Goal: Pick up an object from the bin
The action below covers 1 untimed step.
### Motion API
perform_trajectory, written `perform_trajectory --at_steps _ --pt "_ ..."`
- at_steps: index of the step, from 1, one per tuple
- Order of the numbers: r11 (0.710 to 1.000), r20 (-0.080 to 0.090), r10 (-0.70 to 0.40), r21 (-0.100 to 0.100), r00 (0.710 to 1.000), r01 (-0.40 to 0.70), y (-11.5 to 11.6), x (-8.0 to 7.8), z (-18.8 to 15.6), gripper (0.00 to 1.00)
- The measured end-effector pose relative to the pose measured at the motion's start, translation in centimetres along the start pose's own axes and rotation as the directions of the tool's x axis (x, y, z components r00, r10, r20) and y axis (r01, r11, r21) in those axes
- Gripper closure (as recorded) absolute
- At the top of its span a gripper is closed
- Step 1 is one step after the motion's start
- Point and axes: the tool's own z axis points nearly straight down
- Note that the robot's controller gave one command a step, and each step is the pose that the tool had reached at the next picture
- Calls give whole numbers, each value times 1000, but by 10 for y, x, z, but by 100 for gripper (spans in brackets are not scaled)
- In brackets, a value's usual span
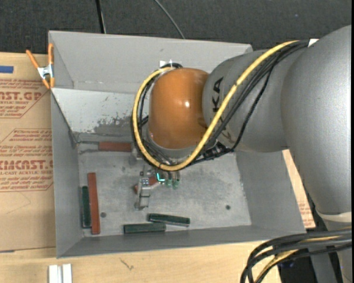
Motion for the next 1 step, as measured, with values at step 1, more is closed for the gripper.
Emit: perform_trajectory --at_steps 1 --pt "1000 7 2 -1 1000 -2 -1 -2 -4 0"
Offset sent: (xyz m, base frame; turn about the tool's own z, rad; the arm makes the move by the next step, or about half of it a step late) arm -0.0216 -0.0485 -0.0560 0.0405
